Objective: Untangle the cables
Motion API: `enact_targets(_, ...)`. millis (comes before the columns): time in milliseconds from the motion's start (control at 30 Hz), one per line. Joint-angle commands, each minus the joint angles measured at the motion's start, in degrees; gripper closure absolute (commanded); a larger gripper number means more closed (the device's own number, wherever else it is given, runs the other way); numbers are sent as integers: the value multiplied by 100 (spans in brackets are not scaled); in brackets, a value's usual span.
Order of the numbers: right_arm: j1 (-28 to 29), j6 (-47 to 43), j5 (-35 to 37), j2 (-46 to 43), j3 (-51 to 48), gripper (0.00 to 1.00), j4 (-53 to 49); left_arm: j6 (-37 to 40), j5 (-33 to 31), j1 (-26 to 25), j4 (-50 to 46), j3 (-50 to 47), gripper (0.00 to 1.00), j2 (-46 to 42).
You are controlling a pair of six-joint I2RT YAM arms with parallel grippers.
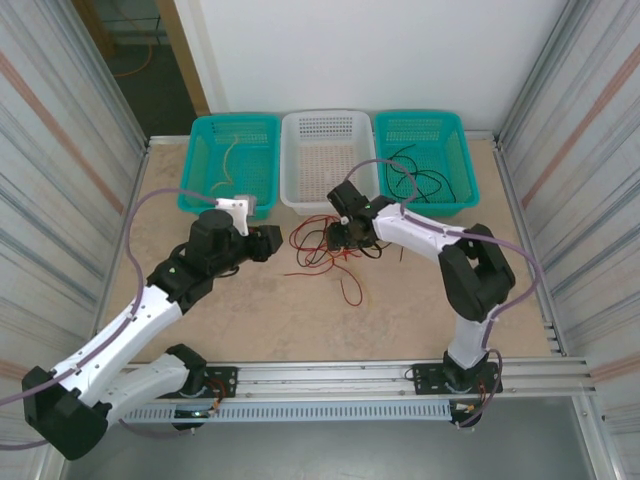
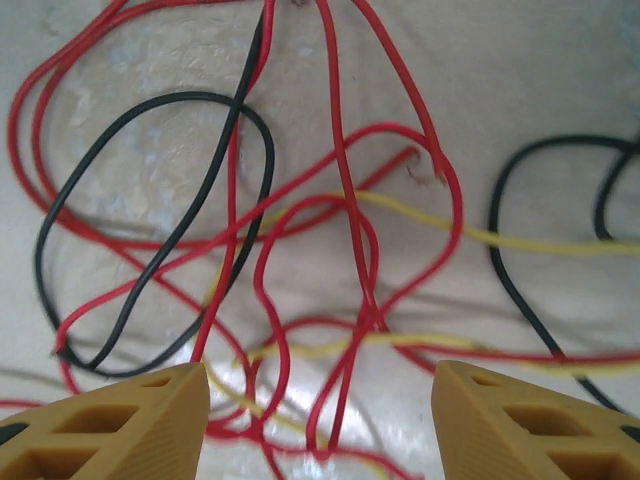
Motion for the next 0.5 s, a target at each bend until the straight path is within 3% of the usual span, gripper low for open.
enact_targets(0, 77, -231, 97, 472, 19, 49, -145, 91, 65, 34, -185, 147, 59, -122)
enact_targets(300, 654, 244, -540, 130, -910, 78, -70, 158, -298, 68, -393, 83, 61, -601)
enact_targets(467, 1162, 593, -618, -402, -1305, 79, -181, 145, -223, 87, -309, 75, 63, -409)
